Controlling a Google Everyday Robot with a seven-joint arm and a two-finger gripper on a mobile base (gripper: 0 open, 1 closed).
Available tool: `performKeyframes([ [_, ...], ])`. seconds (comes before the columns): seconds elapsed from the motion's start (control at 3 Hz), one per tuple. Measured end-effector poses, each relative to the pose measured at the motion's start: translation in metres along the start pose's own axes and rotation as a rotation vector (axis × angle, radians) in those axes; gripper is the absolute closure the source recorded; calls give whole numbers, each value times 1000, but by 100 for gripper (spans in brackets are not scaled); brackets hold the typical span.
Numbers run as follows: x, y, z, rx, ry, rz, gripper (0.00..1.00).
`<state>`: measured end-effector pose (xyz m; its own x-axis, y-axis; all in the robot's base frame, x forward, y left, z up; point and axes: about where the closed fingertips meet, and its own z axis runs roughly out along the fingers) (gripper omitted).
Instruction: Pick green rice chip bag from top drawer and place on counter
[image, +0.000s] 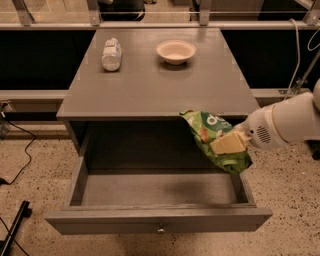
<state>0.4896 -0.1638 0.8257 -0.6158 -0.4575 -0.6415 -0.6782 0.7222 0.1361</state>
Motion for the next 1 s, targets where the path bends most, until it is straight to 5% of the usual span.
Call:
performKeyframes([
  [1.0,-15,-43,-85,187,73,10,100],
])
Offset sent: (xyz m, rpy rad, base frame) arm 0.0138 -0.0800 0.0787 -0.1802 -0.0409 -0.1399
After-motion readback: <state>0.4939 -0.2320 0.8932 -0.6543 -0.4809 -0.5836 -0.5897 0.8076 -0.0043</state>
